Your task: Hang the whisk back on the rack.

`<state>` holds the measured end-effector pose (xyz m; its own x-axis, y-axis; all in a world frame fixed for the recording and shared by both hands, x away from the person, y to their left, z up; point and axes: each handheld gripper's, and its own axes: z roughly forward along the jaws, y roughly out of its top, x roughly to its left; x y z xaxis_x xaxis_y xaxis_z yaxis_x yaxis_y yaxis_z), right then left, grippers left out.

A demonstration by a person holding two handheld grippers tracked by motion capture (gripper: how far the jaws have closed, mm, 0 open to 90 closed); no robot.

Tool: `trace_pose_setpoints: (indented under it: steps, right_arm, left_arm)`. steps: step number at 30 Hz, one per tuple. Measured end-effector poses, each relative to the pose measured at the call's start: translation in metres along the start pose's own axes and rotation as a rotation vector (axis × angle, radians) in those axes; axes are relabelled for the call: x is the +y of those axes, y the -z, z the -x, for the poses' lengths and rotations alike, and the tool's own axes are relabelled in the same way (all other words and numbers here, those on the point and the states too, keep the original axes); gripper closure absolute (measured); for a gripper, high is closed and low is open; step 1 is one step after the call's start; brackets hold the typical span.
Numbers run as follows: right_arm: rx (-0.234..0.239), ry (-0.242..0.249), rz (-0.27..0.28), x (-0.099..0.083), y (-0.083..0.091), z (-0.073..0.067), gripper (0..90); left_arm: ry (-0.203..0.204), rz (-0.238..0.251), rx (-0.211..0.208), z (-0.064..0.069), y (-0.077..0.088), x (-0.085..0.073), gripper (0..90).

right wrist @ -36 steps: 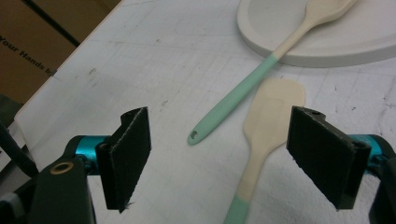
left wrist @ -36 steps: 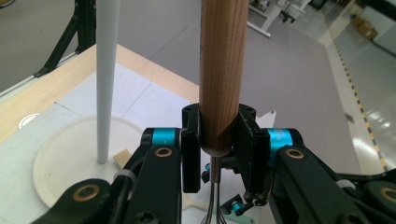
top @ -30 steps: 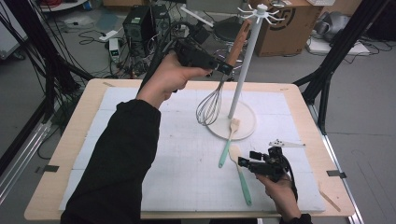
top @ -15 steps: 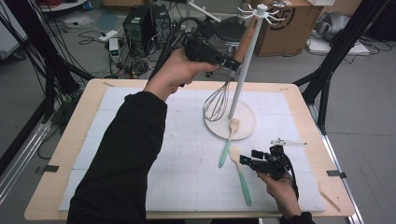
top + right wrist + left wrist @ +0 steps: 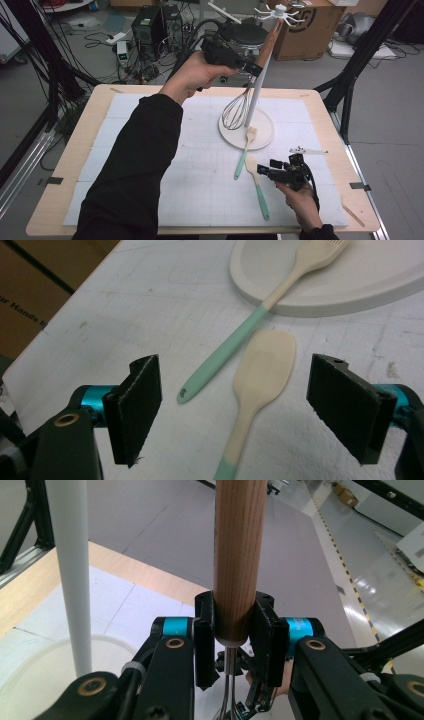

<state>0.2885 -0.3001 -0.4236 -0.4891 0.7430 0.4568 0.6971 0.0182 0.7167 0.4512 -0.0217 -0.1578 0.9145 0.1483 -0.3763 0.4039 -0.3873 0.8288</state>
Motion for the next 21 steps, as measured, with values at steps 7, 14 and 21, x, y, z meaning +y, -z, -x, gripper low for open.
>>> trace_pose_setpoints:
  steps: [7,14,21]
  right_arm:
    - [-0.001,-0.009,0.006,0.001,0.002,0.002,21.2]
    - [-0.005,-0.005,0.003,0.004,0.003,0.002,21.2]
    - [-0.021,-0.004,0.013,0.006,0.006,0.000,21.3]
  left_arm:
    - [0.012,0.010,-0.014,-0.010,0.000,-0.001,73.8]
    - [0.029,0.032,-0.048,-0.025,-0.003,-0.001,73.8]
    - [0.024,0.052,-0.125,-0.038,-0.012,-0.002,73.7]
